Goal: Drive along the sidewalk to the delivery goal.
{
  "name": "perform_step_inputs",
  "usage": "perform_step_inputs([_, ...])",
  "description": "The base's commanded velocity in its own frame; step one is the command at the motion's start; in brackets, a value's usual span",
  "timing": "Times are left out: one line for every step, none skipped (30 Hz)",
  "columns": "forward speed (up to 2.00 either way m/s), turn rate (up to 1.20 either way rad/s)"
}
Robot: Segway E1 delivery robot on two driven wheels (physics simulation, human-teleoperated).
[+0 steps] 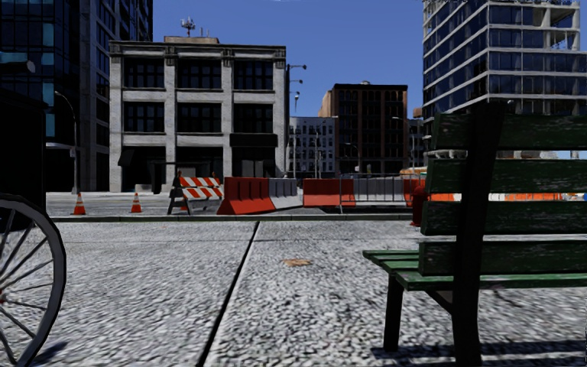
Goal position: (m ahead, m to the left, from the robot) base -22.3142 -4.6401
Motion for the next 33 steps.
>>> perform_step_inputs([0.00,1.06])
perform_step_inputs([0.00,1.06])
perform_step_inputs([0.00,1.06])
perform_step_inputs([0.00,1.06])
perform_step_inputs([0.00,1.06])
perform_step_inputs([0.00,1.06])
perform_step_inputs([0.00,1.06])
perform_step_inputs([0.00,1.06])
perform_step_inputs([0.00,1.06])
perform_step_inputs([0.00,1.06])
perform_step_inputs([0.00,1.06])
perform_step_inputs([0.00,1.06])
perform_step_inputs([0.00,1.06])
perform_step_inputs([0.00,1.06])
perform_step_inputs([0.00,1.06])
perform_step_inputs([0.00,1.06])
perform_step_inputs([0.00,1.06])
perform_step_inputs([0.00,1.06])
perform_step_inputs([0.00,1.06])
perform_step_inputs([0.00,1.06])
perform_step_inputs([0.00,1.06])
perform_step_inputs([0.00,1.06])
perform_step_inputs([0.00,1.06])
perform_step_inputs([0.00,1.06])
perform_step_inputs([0.00,1.06])
perform_step_inputs([0.00,1.06])
perform_step_inputs([0.00,1.06])
perform_step_inputs([0.00,1.06])
perform_step_inputs([0.00,1.06])
perform_step_inputs([0.00,1.06])
perform_step_inputs([0.00,1.06])
perform_step_inputs([0.00,1.06])
perform_step_inputs([0.00,1.06])
